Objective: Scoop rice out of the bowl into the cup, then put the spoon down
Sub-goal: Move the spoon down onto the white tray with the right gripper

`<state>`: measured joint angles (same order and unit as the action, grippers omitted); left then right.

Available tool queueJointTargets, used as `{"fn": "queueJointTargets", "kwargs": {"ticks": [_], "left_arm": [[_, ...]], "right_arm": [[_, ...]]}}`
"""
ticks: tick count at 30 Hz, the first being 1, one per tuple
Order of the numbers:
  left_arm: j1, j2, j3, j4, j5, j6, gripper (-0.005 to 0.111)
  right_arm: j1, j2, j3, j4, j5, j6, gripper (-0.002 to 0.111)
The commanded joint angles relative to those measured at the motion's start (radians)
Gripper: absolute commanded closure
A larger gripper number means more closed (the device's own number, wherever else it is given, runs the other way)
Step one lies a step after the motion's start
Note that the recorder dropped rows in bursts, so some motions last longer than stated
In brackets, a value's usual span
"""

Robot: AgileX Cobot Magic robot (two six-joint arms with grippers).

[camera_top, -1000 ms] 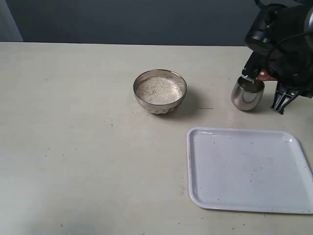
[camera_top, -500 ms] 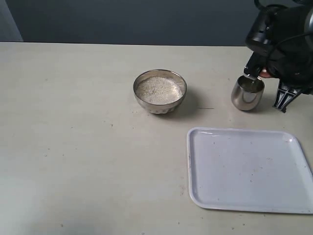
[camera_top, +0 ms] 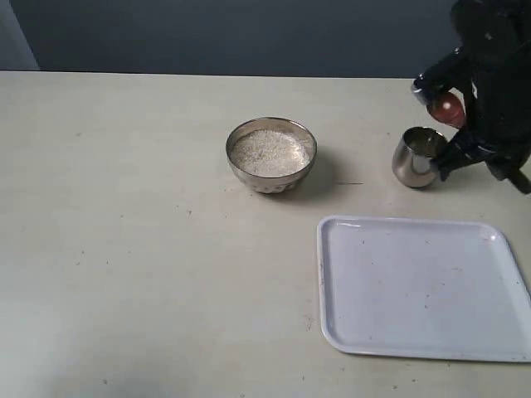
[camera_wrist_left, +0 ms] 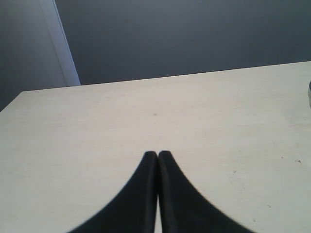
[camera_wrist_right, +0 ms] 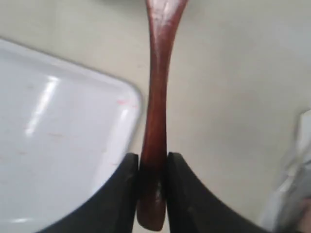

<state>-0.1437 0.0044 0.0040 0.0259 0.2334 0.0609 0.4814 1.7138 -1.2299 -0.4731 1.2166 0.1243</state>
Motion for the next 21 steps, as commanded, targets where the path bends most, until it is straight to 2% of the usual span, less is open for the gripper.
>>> {"fn": "queueJointTargets", "kwargs": {"ticks": [1,4,8,11,21], "left_arm": [[-0.008,-0.004,-0.004,-0.001,-0.001,-0.007,0.106],[-0.008,-0.004,-0.004,-0.001,-0.001,-0.007,0.106],[-0.008,-0.004,-0.004,-0.001,-0.001,-0.007,0.106],[-0.008,-0.004,-0.004,-0.001,-0.001,-0.007,0.106],[-0.008,-0.004,-0.004,-0.001,-0.001,-0.007,0.106]], "right_arm": [[-0.002,-0.086,0.04,0.264,0.005,0.005,0.109],[-0.002,-0.146,0.125,0.397,0.004,0.054,0.109],[-0.002,-0.233,0.303,0.467,-0.168,0.163,0.109],[-0.002,-0.254,0.405,0.495,-0.254,0.168,0.109],[-0.002,-0.208,0.5,0.58,-0.349,0.172,0.109]]}}
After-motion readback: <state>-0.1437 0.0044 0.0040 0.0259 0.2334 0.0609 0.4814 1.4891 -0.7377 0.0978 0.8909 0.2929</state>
